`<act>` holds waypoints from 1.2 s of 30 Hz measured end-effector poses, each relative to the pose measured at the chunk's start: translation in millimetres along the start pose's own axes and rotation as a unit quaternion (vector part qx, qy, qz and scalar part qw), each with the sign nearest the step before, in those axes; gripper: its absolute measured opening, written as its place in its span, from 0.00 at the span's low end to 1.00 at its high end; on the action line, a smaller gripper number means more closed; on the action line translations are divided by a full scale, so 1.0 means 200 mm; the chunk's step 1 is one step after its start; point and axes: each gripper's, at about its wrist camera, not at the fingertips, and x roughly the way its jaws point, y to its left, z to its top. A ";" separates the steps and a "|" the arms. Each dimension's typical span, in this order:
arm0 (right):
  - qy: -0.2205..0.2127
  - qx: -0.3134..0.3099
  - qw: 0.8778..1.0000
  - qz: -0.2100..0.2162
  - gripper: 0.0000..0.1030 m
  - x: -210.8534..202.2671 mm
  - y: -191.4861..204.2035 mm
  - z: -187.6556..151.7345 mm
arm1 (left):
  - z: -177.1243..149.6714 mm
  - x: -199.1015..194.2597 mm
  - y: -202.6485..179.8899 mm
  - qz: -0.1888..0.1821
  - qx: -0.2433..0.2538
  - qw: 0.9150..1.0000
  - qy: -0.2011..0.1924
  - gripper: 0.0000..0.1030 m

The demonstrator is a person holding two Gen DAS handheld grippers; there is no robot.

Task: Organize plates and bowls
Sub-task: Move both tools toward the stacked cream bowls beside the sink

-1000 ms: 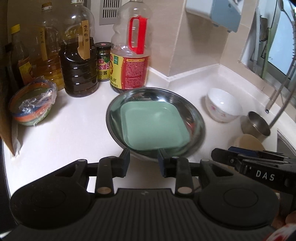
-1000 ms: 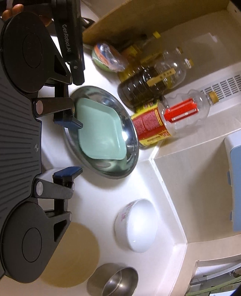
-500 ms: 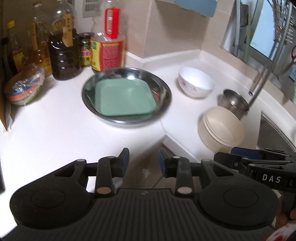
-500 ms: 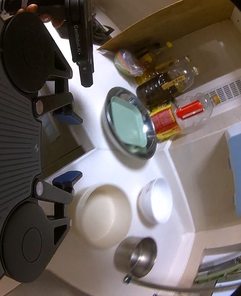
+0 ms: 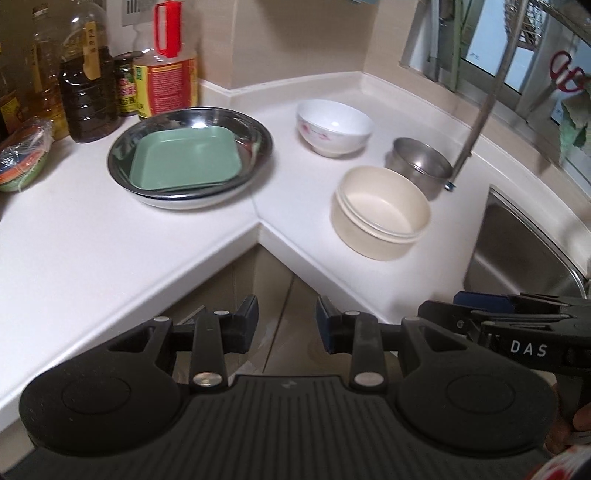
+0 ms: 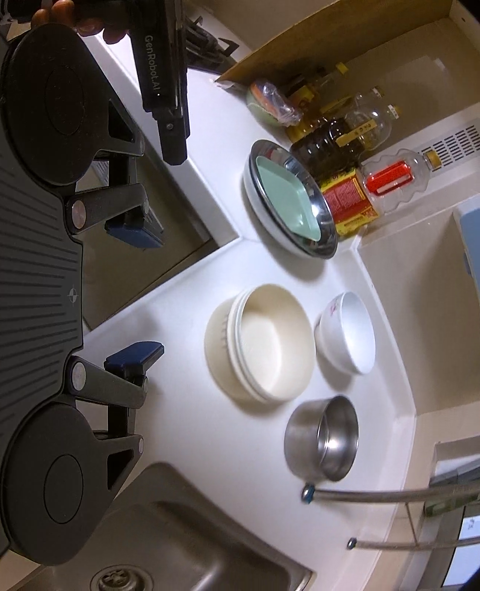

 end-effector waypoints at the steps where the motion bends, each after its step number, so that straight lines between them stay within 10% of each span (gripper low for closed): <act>1: 0.000 0.000 1.000 -0.001 0.55 -0.01 -0.01 -0.01 | -0.01 0.00 -0.02 -0.001 0.001 1.000 0.001 0.30; 36: -0.046 0.055 0.995 -0.063 0.55 -0.06 -0.28 0.07 | 0.17 0.24 -0.23 -0.024 0.032 0.999 -0.008 0.30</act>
